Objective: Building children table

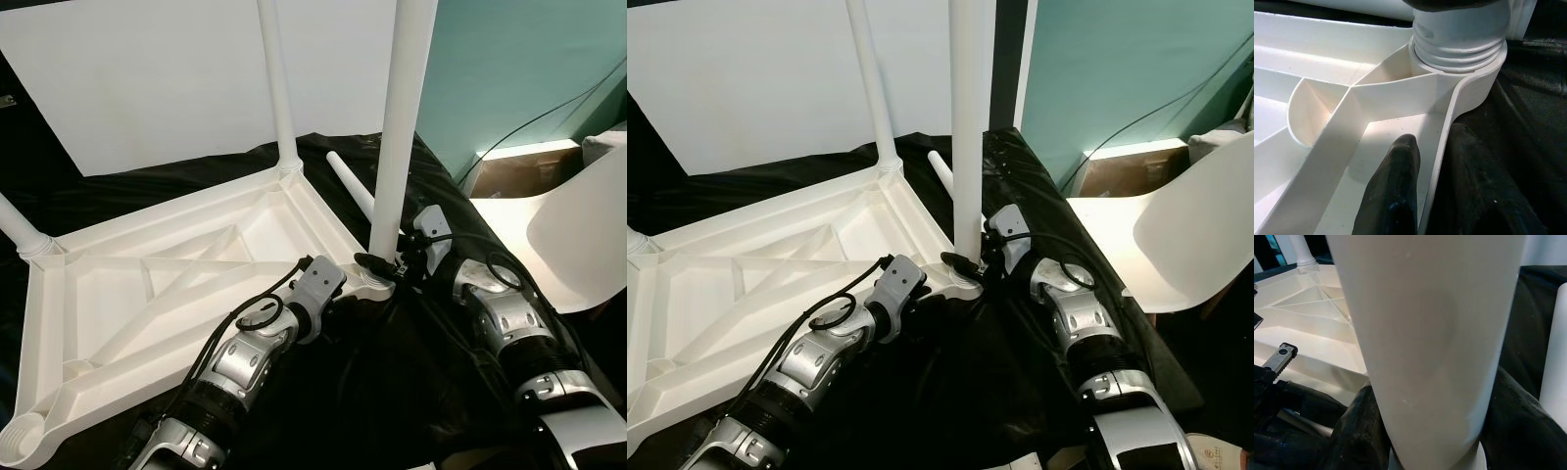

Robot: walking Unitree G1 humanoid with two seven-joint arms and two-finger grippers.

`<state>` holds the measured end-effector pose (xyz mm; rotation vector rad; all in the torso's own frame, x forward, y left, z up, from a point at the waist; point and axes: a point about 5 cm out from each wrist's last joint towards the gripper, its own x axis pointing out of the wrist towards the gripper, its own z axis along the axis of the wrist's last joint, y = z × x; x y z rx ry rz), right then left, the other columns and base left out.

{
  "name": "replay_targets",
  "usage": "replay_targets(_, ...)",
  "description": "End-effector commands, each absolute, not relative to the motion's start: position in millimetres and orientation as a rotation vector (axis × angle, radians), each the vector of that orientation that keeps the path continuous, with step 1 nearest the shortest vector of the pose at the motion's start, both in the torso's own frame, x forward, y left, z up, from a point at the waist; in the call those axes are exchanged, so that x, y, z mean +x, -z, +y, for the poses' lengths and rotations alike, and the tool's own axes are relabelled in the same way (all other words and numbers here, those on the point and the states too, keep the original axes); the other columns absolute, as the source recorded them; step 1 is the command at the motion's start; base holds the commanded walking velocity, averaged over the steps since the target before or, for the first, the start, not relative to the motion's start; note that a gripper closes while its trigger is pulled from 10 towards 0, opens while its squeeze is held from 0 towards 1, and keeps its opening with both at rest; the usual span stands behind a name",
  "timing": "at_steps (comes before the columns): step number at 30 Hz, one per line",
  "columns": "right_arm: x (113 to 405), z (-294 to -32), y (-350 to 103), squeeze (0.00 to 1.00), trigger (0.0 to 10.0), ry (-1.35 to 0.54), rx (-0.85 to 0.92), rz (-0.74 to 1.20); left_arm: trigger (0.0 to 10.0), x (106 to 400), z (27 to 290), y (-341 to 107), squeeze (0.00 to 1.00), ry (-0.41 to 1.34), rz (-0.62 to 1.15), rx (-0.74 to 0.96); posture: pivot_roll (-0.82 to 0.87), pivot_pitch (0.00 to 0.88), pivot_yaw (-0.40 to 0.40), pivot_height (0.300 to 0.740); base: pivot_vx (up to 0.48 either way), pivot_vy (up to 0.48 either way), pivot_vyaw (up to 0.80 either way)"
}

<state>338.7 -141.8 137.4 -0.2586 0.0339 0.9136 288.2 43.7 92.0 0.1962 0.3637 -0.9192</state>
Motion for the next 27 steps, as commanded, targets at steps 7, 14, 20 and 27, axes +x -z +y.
replay_targets(7,321,-124,-92,0.00,0.0,-0.730,-0.133,0.106,10.0,266,48,-54,0.00,1.020,0.567,0.170,0.01,0.000,0.014,0.740,0.000,0.000,0.00)
replay_targets(14,300,-110,-95,0.00,0.0,-0.547,-0.036,-0.114,10.0,265,46,-54,0.00,1.036,0.562,0.182,0.01,0.000,0.025,0.740,0.000,0.000,0.00)
replay_targets(20,317,-115,-104,0.00,0.0,-0.325,-0.031,-0.111,10.0,267,45,-55,0.00,1.037,0.558,0.186,0.01,0.000,0.023,0.740,0.000,0.000,0.00)
replay_targets(27,315,-103,-103,1.00,10.0,-0.426,0.001,-0.078,10.0,266,44,-55,0.00,1.036,0.558,0.182,0.01,0.000,0.018,0.740,0.000,0.000,0.00)
